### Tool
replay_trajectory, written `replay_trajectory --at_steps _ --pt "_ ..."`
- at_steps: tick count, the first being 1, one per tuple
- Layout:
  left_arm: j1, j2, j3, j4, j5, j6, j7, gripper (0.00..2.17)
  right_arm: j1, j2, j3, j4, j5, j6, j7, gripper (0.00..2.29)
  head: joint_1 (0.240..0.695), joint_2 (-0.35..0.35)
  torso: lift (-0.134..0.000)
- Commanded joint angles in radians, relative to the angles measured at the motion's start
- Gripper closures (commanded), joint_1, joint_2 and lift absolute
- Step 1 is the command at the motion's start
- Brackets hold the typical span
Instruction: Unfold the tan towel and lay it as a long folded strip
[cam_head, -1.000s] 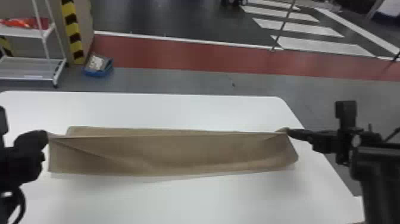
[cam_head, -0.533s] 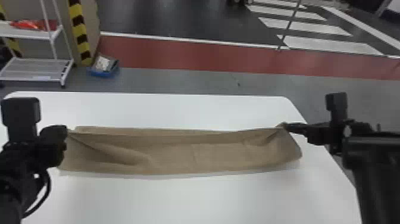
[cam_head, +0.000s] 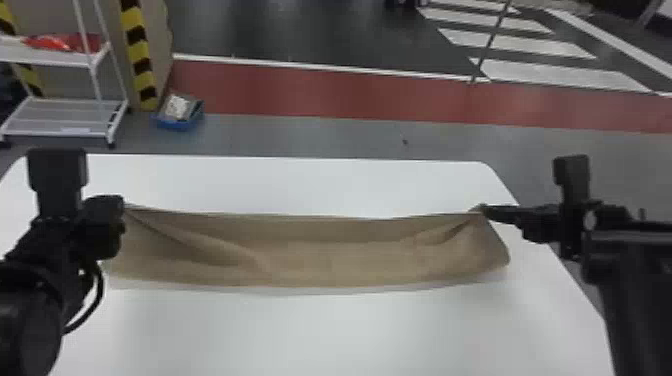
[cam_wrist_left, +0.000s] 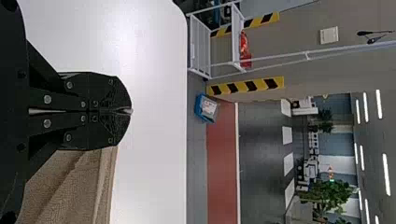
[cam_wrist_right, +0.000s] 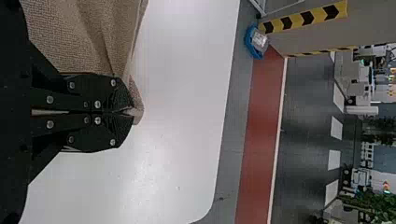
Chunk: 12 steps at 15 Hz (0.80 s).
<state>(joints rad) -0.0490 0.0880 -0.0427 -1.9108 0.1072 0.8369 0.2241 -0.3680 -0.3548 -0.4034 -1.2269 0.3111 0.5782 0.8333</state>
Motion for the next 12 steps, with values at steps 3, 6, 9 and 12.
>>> replay_trajectory --at_steps 3,6,9,12 --pt "-0.049 -0.001 -0.026 0.068 -0.034 0.003 0.007 1.68 -0.003 -0.026 -0.005 0.076 -0.01 -0.073 -0.023 1.3 0.695 -0.227 -0.11" --pt "-0.077 -0.001 -0.063 0.121 -0.058 0.003 0.034 1.67 -0.003 -0.026 0.001 0.096 -0.01 -0.088 -0.043 1.28 0.695 -0.233 -0.11" --pt "-0.101 -0.002 -0.091 0.171 -0.086 0.003 0.038 1.14 -0.003 -0.026 0.038 0.107 -0.004 -0.1 -0.057 1.16 0.695 -0.239 -0.11" --pt "-0.107 -0.002 -0.1 0.21 -0.092 -0.055 0.058 0.0 -0.003 -0.02 0.061 0.122 -0.009 -0.128 -0.095 0.03 0.695 -0.235 -0.11"
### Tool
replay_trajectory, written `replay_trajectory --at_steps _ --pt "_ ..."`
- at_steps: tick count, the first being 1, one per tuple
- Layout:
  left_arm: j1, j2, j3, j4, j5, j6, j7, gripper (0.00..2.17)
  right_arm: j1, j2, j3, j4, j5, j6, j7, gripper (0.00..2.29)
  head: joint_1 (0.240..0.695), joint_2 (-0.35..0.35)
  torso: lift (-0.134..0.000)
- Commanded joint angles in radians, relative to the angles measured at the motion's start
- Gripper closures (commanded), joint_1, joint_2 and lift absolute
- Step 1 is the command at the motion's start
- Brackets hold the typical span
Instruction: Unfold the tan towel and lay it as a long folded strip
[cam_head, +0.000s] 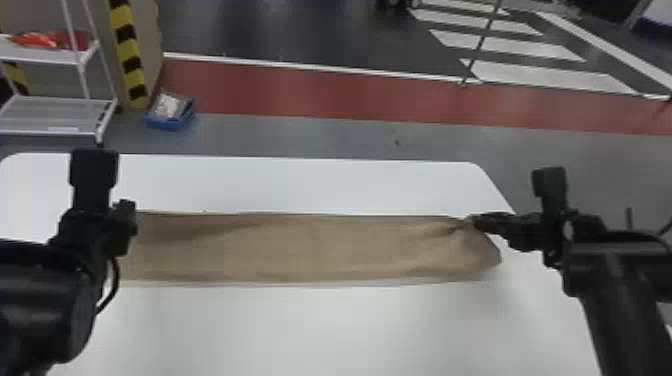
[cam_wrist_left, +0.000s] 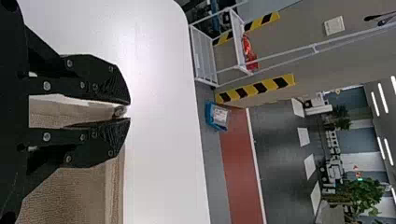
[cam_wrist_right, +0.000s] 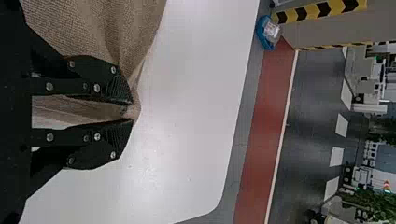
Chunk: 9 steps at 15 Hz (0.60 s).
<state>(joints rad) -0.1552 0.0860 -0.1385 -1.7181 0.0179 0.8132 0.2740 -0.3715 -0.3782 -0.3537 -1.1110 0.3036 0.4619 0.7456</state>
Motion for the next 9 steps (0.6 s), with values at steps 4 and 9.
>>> replay_trajectory --at_steps 4,9 --pt "0.003 0.003 -0.003 0.043 -0.006 -0.124 0.042 0.02 0.009 0.012 0.005 0.0 -0.02 -0.027 -0.02 0.05 0.695 -0.223 -0.11" --pt "0.134 0.011 0.117 -0.092 0.106 -0.114 -0.027 0.02 0.172 0.018 -0.097 -0.193 -0.156 -0.048 0.009 0.05 0.695 -0.211 -0.11"
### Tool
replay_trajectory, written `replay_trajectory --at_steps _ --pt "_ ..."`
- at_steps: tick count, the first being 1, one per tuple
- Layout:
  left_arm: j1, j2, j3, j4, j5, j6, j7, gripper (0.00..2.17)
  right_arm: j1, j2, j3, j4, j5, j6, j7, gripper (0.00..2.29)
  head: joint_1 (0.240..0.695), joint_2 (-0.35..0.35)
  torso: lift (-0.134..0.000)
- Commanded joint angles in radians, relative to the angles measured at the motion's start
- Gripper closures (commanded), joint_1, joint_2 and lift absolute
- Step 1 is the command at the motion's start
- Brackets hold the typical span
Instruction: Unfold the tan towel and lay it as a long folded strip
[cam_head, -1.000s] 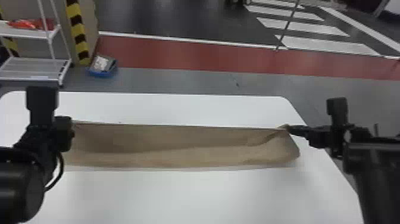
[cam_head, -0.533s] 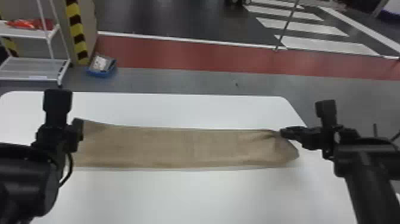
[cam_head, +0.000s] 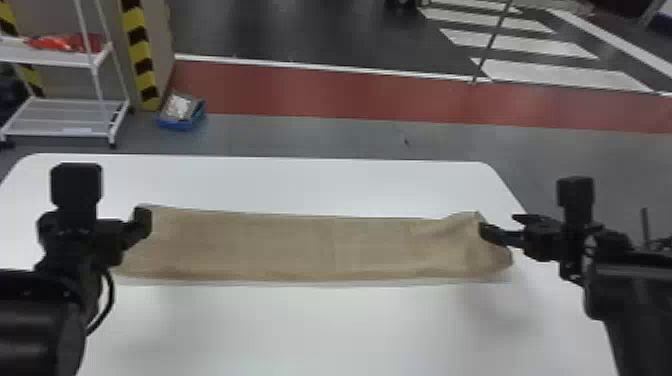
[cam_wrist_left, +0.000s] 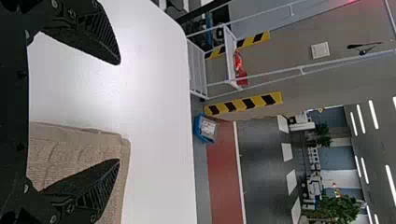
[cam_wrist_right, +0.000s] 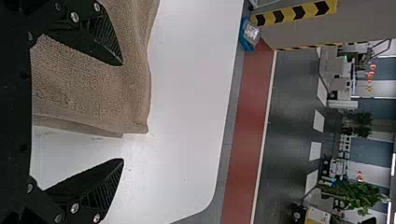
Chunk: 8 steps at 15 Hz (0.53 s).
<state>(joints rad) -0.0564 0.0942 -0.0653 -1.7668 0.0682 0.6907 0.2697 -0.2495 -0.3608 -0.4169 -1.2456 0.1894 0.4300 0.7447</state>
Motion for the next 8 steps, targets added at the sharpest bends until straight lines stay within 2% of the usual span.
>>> replay_trajectory --at_steps 1,3,5,7,8 --pt "0.056 0.004 0.085 -0.065 0.107 0.011 -0.073 0.02 0.085 0.0 -0.063 -0.084 -0.094 -0.056 0.033 0.05 0.695 -0.212 -0.11" --pt "0.11 0.004 0.141 -0.118 0.168 -0.001 -0.141 0.03 0.147 0.006 -0.1 -0.14 -0.194 -0.09 0.076 0.06 0.695 -0.215 -0.11" --pt "0.153 0.004 0.159 -0.152 0.191 0.005 -0.153 0.03 0.19 0.049 -0.111 -0.189 -0.202 -0.087 0.076 0.06 0.695 -0.213 -0.11" --pt "0.222 0.004 0.16 -0.201 0.193 -0.013 -0.159 0.03 0.234 0.075 -0.12 -0.225 -0.212 -0.099 0.078 0.06 0.695 -0.2 -0.11" --pt "0.268 0.002 0.16 -0.229 0.193 -0.072 -0.164 0.03 0.263 0.091 -0.123 -0.247 -0.239 -0.133 0.084 0.07 0.695 -0.197 -0.11"
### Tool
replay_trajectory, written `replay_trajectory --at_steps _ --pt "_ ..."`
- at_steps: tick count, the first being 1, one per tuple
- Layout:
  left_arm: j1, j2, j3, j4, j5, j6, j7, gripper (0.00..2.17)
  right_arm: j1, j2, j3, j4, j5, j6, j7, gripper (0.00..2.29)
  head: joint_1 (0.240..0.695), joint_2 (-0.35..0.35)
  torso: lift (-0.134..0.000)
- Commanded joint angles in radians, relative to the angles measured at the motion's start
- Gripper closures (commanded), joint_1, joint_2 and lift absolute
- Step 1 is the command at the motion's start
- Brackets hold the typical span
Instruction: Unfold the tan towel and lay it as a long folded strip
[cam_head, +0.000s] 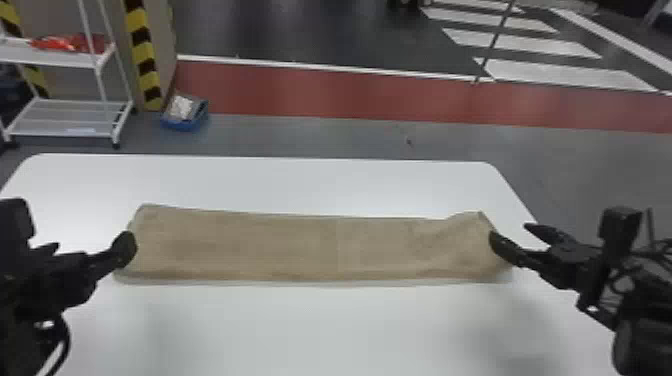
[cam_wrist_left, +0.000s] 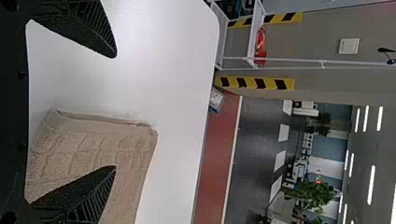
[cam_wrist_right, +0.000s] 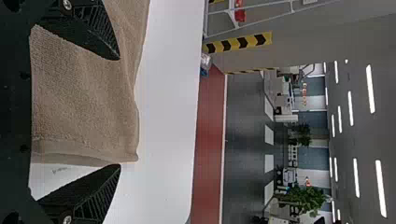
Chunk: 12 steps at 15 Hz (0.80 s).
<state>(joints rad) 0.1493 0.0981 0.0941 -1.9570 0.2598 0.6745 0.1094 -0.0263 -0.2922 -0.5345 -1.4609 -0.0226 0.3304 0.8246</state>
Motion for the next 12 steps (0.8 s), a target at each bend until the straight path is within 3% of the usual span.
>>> replay_trajectory --at_steps 1,2,4,6,10,12 --pt "0.119 -0.001 -0.007 -0.065 0.001 -0.181 -0.008 0.03 0.074 0.045 -0.005 -0.065 -0.056 -0.052 0.005 0.07 0.695 -0.194 -0.11" --pt "0.174 0.0 -0.014 -0.089 -0.002 -0.298 -0.01 0.03 0.101 0.074 0.001 -0.111 -0.065 -0.061 0.005 0.07 0.695 -0.191 -0.11" --pt "0.237 -0.005 -0.036 -0.135 -0.01 -0.332 -0.007 0.03 0.141 0.137 0.024 -0.199 -0.069 -0.064 0.004 0.07 0.695 -0.168 -0.11" --pt "0.277 -0.006 -0.082 -0.138 -0.056 -0.405 0.013 0.03 0.167 0.173 0.061 -0.233 -0.069 -0.098 -0.051 0.07 0.695 -0.149 -0.11" --pt "0.335 0.0 -0.143 -0.131 -0.134 -0.488 0.041 0.03 0.101 0.163 0.079 -0.095 -0.049 -0.156 -0.239 0.1 0.695 -0.159 -0.11" --pt "0.351 0.0 -0.157 -0.146 -0.154 -0.497 0.041 0.03 0.016 0.108 0.065 0.014 -0.025 -0.138 -0.298 0.15 0.695 -0.185 -0.11"
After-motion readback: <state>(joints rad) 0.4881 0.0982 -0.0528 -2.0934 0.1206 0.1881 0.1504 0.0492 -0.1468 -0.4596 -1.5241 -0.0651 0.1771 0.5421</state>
